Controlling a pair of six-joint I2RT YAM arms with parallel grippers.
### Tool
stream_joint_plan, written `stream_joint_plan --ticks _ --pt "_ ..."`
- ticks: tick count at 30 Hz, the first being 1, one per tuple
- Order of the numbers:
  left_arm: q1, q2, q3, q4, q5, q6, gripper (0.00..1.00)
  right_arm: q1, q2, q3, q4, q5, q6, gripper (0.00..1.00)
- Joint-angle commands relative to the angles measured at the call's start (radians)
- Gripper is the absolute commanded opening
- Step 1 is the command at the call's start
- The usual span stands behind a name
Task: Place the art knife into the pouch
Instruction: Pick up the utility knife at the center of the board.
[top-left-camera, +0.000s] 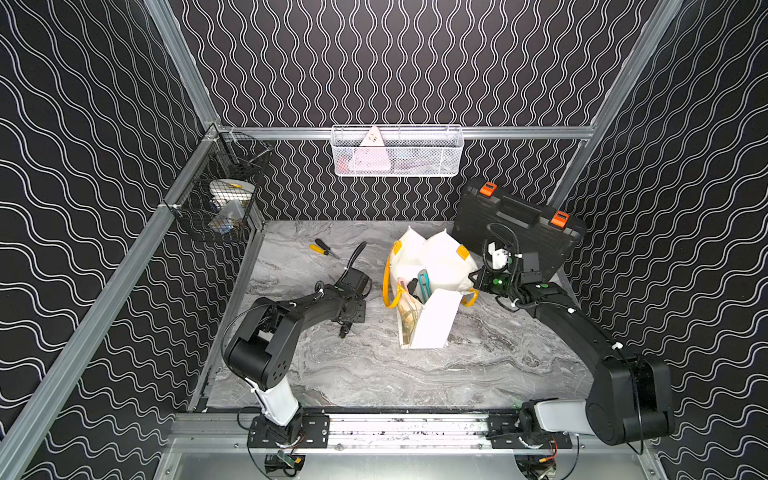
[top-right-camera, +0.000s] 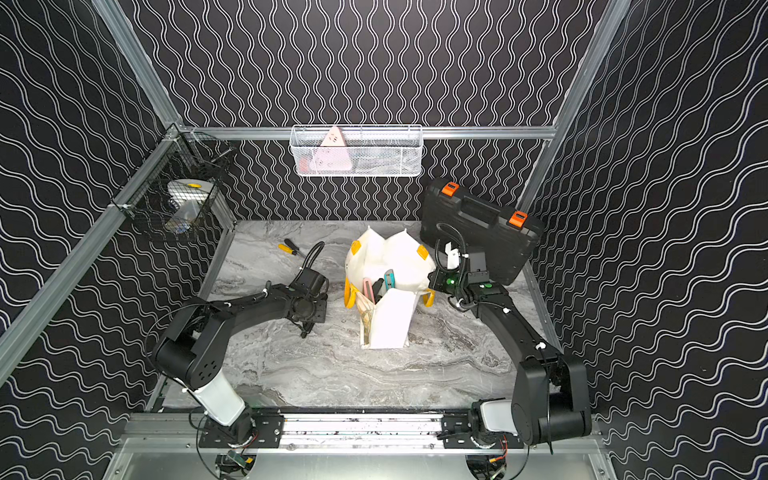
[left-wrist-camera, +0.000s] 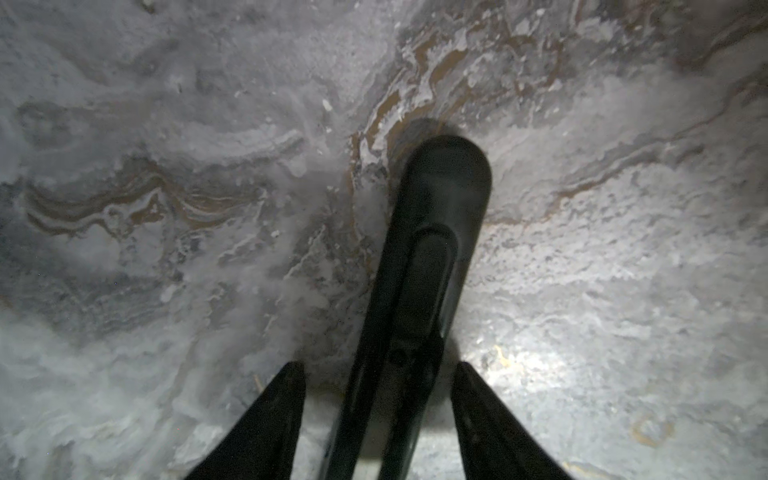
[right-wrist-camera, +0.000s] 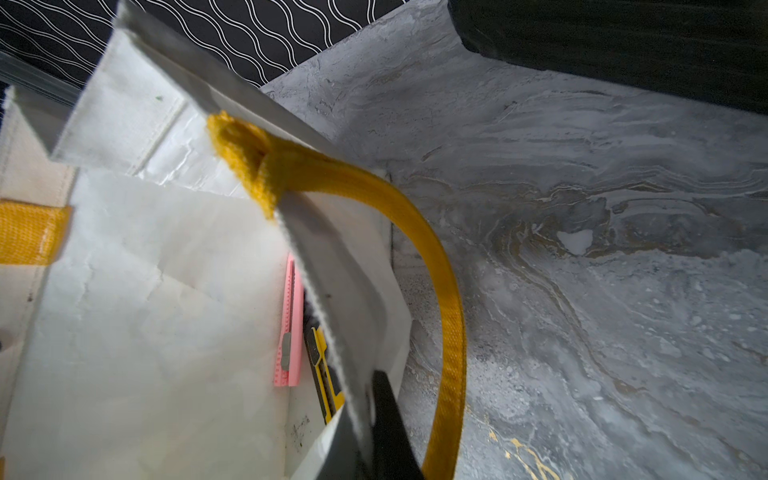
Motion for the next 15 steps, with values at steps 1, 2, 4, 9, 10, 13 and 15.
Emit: stream_joint_plan --ticks 1,2,4,9,10,13,15 --pt "-0.002 0.015 -0.006 -0.019 0.011 -0.011 0.58 0.001 -0.005 -0.001 0.007 -0.003 -0.004 0.0" --pt "-0.001 0.017 -0.007 -0.016 0.013 -0.011 0.55 0.001 -0.005 -0.001 0.006 -0.003 -0.004 0.0" --pt "-0.002 0.023 -0.006 -0.014 0.018 -0.011 0.49 0.001 -0.005 -0.001 0.007 -0.003 -0.004 0.0" --pt "-0.002 0.032 -0.002 -0.012 0.02 -0.01 0.41 0.001 -0.007 -0.002 0.006 -0.003 -0.005 0.0" --pt "-0.002 0.032 -0.001 -0.013 0.02 -0.01 0.4 0.001 -0.006 -0.002 0.007 -0.004 -0.005 0.0" --pt "-0.002 0.034 -0.001 -0.011 0.023 -0.008 0.37 0.002 -0.005 -0.001 0.006 -0.006 -0.005 0.0" --pt "-0.002 0.034 0.001 -0.009 0.026 -0.008 0.34 0.001 -0.003 -0.002 0.007 -0.008 -0.004 0.0"
